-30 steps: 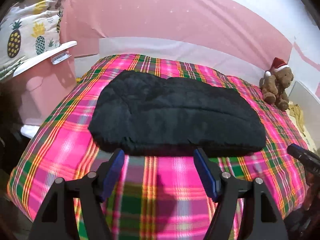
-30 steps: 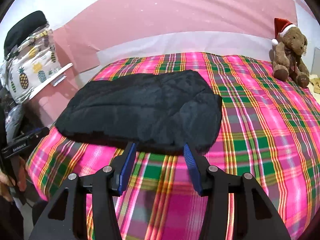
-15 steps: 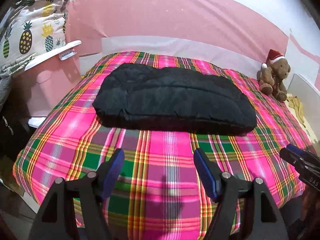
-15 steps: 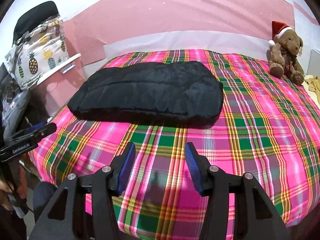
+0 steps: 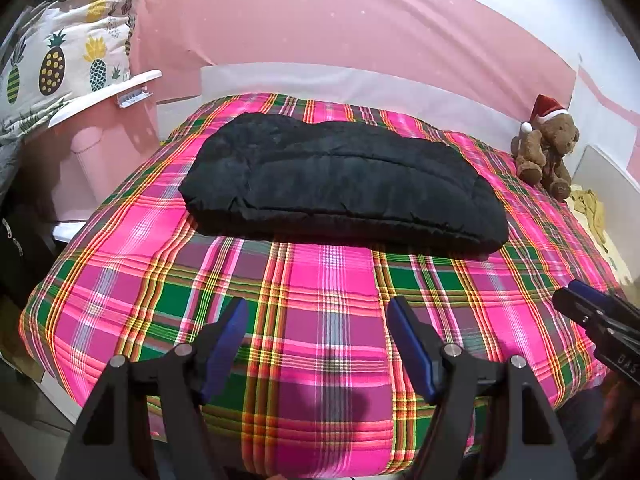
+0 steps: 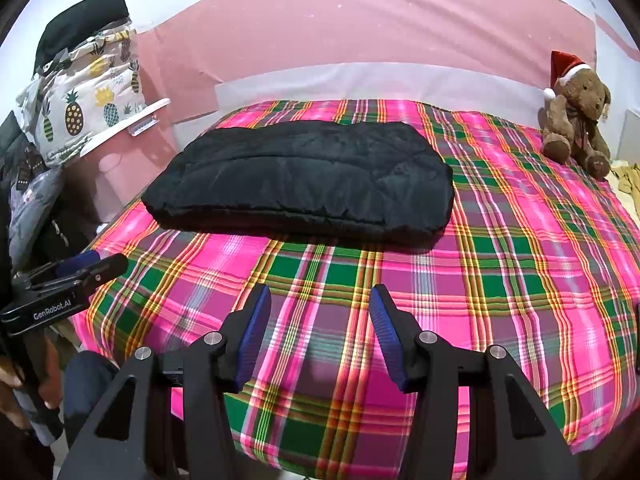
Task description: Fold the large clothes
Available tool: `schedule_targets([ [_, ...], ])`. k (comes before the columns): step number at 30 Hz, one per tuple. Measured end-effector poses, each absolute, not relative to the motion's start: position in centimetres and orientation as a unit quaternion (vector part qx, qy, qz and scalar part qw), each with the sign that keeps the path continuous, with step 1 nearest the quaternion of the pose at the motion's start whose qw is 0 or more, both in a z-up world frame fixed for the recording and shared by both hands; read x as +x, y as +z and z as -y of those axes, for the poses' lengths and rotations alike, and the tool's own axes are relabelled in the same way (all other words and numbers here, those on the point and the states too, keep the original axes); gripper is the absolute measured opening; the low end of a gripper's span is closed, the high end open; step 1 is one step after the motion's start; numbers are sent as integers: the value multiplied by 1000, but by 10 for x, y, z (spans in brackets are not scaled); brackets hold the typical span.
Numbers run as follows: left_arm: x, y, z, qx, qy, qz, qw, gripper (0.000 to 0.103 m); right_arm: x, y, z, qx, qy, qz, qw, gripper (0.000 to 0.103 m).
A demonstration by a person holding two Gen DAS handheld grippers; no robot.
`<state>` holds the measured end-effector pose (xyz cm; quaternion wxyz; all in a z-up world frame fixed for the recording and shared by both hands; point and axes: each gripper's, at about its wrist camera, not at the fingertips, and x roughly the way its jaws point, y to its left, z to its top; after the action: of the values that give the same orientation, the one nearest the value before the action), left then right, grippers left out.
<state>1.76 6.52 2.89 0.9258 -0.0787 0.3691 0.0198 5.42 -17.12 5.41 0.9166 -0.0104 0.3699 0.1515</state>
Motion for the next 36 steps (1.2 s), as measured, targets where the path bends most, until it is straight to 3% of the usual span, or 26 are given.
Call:
schedule_targets([
  [36,11,31,-59,-74,31,-365,928,76,54,52,170,-14,153,-376,914,52],
])
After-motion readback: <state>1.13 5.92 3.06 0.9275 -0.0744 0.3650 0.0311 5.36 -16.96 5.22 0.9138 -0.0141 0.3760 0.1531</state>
